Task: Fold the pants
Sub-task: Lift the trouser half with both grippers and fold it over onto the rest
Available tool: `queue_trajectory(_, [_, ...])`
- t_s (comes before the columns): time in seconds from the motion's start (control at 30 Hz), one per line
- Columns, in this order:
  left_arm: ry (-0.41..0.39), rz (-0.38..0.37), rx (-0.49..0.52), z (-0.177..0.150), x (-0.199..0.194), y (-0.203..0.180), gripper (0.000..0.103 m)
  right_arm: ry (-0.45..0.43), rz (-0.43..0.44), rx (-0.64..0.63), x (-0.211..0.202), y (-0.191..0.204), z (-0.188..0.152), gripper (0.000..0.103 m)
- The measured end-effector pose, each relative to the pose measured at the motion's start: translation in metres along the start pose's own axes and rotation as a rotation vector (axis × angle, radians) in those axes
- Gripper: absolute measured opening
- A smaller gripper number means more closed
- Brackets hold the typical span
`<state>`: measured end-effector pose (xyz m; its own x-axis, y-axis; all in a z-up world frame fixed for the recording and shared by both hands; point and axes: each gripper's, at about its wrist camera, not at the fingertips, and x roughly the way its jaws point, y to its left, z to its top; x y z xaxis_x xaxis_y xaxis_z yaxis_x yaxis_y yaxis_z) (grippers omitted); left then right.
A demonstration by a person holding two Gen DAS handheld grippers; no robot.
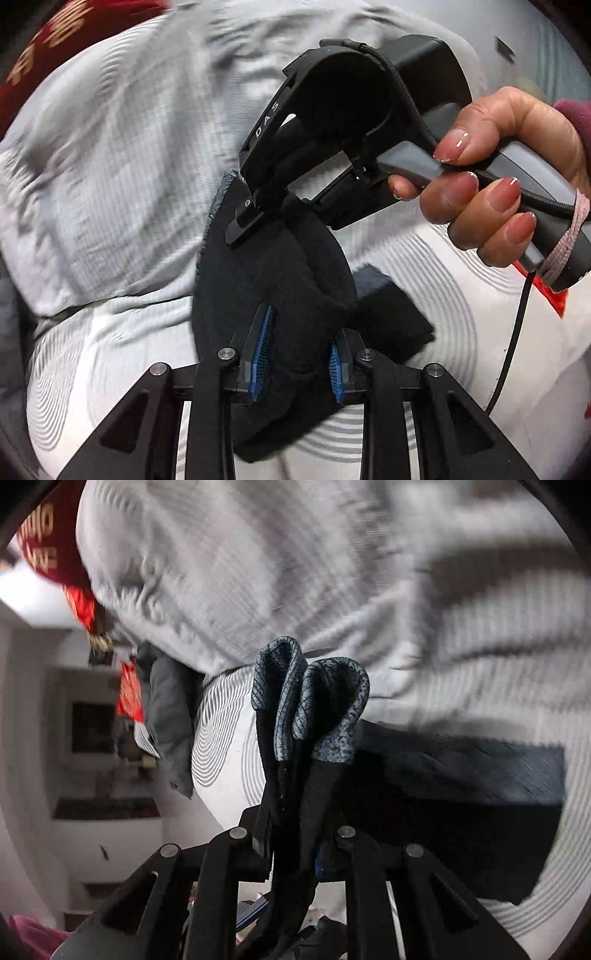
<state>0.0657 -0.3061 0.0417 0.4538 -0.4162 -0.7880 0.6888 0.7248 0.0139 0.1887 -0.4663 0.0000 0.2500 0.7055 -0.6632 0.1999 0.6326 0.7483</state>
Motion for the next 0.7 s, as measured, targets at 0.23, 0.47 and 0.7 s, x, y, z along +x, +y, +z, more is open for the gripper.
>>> queue_trajectory(0.23, [0.063,-0.037,0.075,0.015,0.044,-0.062,0.029,-0.058,0.053,0.106,-0.042,-0.097,-0.012,0.017])
queue_trajectory(0.47, [0.156,-0.032,0.115,0.008,0.093,-0.094,0.029,-0.028,0.031,0.133,-0.03,-0.161,-0.008,0.016])
queue_trajectory(0.7, [0.217,-0.021,0.139,-0.001,0.121,-0.101,0.029,-0.011,0.049,0.146,-0.011,-0.192,-0.01,0.016])
